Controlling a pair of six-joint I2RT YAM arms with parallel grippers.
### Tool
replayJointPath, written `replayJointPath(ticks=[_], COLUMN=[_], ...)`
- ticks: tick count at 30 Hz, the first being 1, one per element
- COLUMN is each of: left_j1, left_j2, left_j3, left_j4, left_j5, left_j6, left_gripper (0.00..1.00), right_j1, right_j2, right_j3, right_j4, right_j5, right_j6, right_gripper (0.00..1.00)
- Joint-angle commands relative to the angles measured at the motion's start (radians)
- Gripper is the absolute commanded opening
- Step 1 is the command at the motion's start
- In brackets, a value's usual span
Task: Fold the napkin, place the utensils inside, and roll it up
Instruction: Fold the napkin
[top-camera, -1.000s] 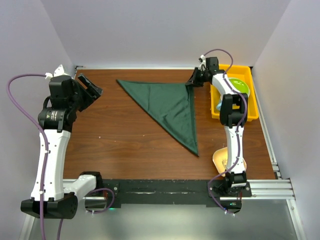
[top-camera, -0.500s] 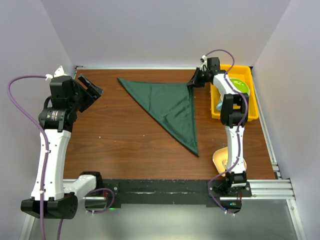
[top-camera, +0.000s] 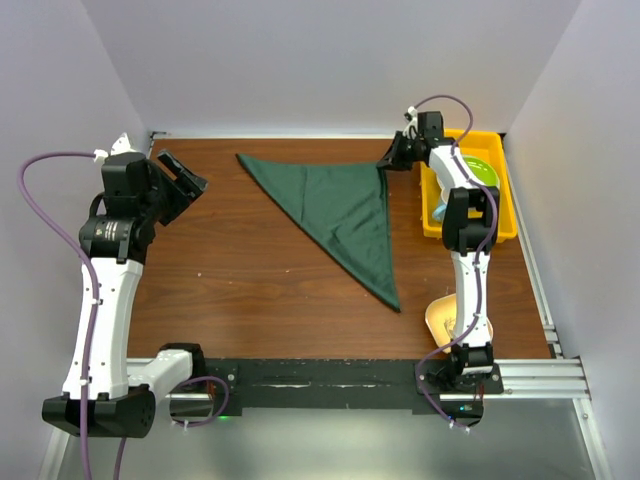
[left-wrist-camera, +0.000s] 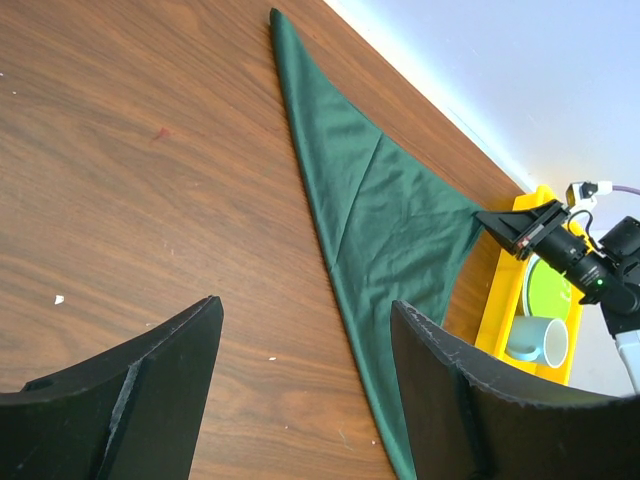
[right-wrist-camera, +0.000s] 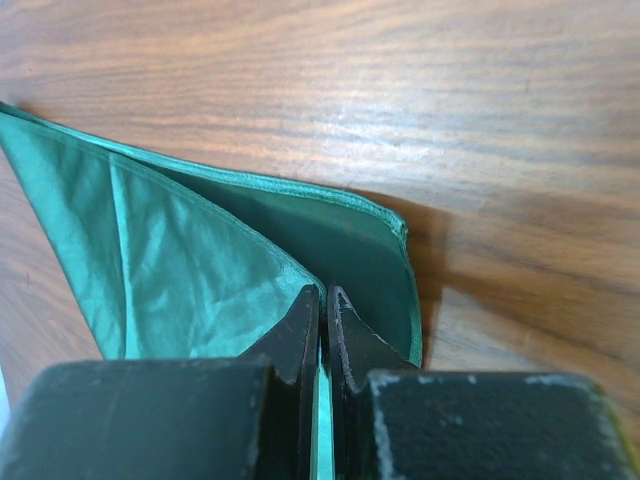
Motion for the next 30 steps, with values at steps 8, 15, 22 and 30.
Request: replayJointPath(ticks=[8,15,22,30], left_j1=[0.007,0.007,0.007,-0.002], left_j2=[0.008,0.018,0.041,0.221], left_j3=[0.001,-0.007,-0.100,-0.199], left_j4=[0.045,0.049,0.200,0.561], left_j5=[0.021,0.030,0.076,0.177], left_j6=[-0.010,-0.012,0.001,-0.044], left_gripper=[0.73,0.73,0.70,0.48], right_j1=[-0.015,-0.015,-0.017,0.029], right_j2=[0.005,0.024,-0.023,-0.347], right_j3=[0.084,0.102,0.220,-0.057], right_j4=[0.006,-0.016,-0.246,-0.385], right_j5=[0.017,0.015,0.151,0.245], right_j6=[-0.015,-0.015,-0.029,-0.037], right_gripper=[0.00,0.24,0.66,0.74])
